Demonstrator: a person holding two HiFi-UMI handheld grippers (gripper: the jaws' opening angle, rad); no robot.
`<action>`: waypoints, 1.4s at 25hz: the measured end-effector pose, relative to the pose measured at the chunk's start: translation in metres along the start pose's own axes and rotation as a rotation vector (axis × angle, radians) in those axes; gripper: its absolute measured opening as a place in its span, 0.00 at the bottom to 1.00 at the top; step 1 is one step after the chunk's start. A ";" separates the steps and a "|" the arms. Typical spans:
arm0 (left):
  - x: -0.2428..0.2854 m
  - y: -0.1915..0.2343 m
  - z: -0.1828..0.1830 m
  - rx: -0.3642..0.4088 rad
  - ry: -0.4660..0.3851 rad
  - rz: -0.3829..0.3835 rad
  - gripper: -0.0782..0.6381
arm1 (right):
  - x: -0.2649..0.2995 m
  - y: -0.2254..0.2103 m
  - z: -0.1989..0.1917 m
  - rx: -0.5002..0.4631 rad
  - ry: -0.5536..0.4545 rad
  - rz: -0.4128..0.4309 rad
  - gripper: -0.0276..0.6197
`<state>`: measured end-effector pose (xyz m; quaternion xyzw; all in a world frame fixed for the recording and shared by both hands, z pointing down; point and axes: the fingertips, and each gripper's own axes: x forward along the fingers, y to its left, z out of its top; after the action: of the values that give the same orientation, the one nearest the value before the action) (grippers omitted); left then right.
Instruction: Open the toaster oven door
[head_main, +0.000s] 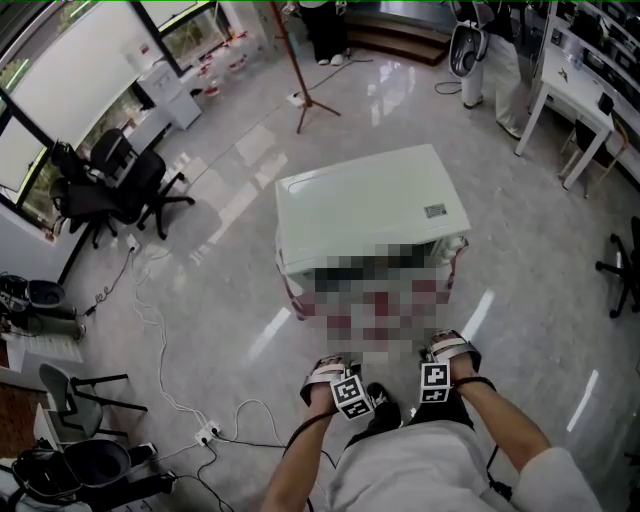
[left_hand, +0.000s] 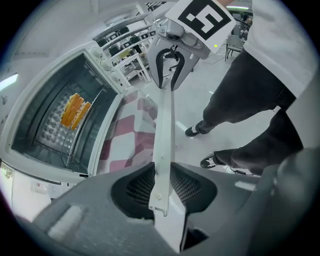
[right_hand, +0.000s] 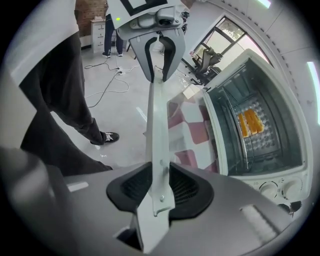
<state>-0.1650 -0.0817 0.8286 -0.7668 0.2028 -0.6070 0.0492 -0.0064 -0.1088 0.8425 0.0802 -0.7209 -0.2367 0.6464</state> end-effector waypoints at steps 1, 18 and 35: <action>0.003 -0.002 0.000 -0.005 0.000 -0.003 0.24 | 0.002 0.002 -0.001 -0.002 0.001 0.003 0.21; 0.034 -0.011 -0.007 -0.112 -0.008 -0.025 0.24 | 0.035 0.020 -0.005 0.020 -0.005 0.087 0.22; 0.044 -0.016 -0.012 -0.220 -0.064 -0.058 0.23 | 0.031 0.048 -0.014 0.224 0.037 0.142 0.12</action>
<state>-0.1648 -0.0817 0.8769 -0.7921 0.2440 -0.5576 -0.0463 0.0115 -0.0834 0.8920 0.1049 -0.7346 -0.1068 0.6618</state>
